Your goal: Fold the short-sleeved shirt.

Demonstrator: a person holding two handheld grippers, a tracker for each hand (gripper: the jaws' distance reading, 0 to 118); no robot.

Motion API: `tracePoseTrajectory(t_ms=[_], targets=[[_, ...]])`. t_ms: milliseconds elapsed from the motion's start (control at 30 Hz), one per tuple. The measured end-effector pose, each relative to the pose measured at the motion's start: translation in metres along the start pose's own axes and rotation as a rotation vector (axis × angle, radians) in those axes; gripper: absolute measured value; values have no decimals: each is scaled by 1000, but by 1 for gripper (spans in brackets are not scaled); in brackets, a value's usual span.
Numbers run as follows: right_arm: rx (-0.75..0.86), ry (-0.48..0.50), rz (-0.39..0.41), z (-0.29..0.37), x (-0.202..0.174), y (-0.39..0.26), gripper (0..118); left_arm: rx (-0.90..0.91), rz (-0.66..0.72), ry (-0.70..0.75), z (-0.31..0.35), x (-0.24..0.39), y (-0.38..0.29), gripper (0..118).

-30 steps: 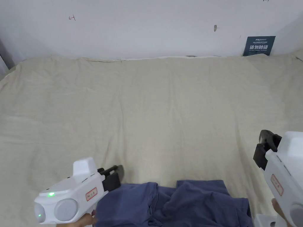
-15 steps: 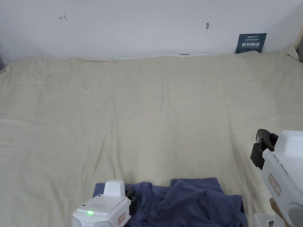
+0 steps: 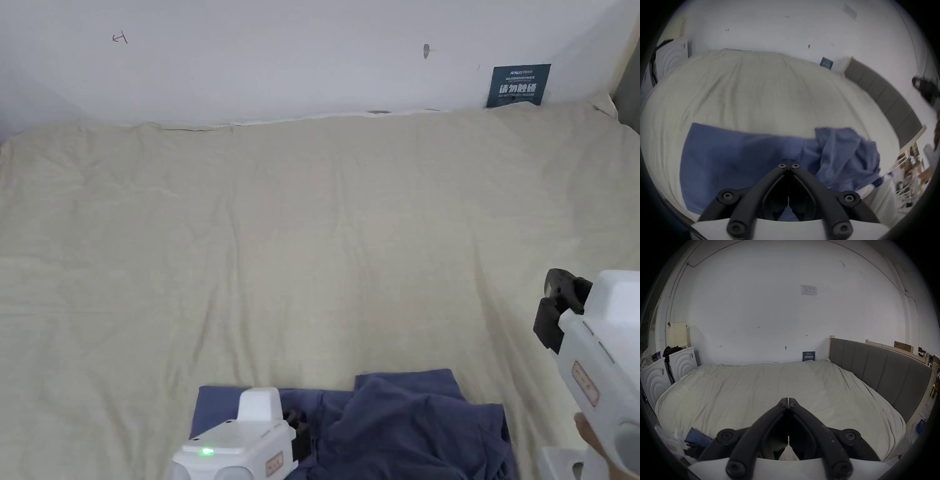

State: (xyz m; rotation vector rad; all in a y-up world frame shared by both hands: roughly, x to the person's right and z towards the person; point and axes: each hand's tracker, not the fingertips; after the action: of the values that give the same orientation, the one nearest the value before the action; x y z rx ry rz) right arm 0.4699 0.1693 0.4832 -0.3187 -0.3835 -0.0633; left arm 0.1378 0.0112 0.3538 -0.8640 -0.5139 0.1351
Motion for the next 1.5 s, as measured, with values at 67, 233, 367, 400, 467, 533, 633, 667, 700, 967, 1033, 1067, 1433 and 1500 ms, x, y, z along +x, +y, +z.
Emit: tracePoseTrajectory(t_ms=[67,233,367,400,467,533,633,667,700,967,1033,1067,1433,1500], targets=[[7,11,8,0,-4,3,1,42,39,-53,21,-14,19,0],[20,27,16,-2,-14,7,1,53,204,-240,70,-68,57,26],[10,37,22,-6,-20,4,1,14,299,-231,82,-118,60,111],[5,40,22,-7,-21,4,1,-7,313,-215,80,-131,58,118],[-5,43,30,-8,-25,2,1,-35,330,-176,76,-151,53,118],[-15,46,36,-9,-28,0,1,-75,334,-158,67,-166,48,118],[-27,48,43,-12,-31,-2,1,-161,345,-145,50,-187,38,118],[-31,46,47,-12,-32,-3,1,-160,354,-158,43,-191,34,118],[-35,45,49,-13,-33,-3,1,-179,360,-183,37,-194,31,117],[-57,35,59,-19,-34,-7,1,-167,351,-297,15,-203,23,95],[-62,36,59,-20,-35,-7,1,-201,341,-281,7,-197,22,61],[-62,37,57,-20,-35,-7,1,-210,277,-228,4,-188,20,54],[-45,45,49,-18,-31,-2,1,-145,234,-193,30,-172,28,9],[-39,48,49,-18,-32,1,1,-129,229,-167,47,-170,34,9]])
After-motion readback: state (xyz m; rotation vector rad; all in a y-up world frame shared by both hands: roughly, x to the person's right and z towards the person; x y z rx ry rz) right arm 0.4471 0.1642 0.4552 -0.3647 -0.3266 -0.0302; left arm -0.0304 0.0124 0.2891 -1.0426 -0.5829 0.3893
